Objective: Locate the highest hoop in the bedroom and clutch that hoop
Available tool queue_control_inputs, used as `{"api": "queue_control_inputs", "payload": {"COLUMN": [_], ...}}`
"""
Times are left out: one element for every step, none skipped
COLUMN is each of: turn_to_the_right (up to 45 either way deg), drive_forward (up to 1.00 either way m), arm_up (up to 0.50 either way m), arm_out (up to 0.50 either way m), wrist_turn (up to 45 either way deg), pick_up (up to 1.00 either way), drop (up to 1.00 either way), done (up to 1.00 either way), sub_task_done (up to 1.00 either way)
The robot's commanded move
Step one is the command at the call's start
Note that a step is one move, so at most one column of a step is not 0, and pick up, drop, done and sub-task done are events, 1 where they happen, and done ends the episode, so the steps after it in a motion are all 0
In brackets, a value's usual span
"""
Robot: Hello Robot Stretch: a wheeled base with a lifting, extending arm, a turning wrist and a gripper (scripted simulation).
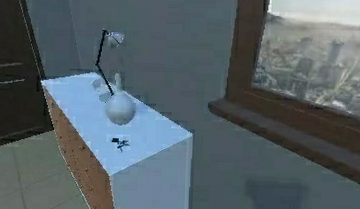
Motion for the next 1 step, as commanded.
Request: {"api": "queue_control_inputs", "payload": {"turn_to_the_right": [-45.0], "drive_forward": [0.00], "arm_up": [0.00], "arm_out": [0.00], "wrist_turn": [0.0], "pick_up": [0.00], "drop": [0.00], "done": [0.00], "sub_task_done": [0.00]}}
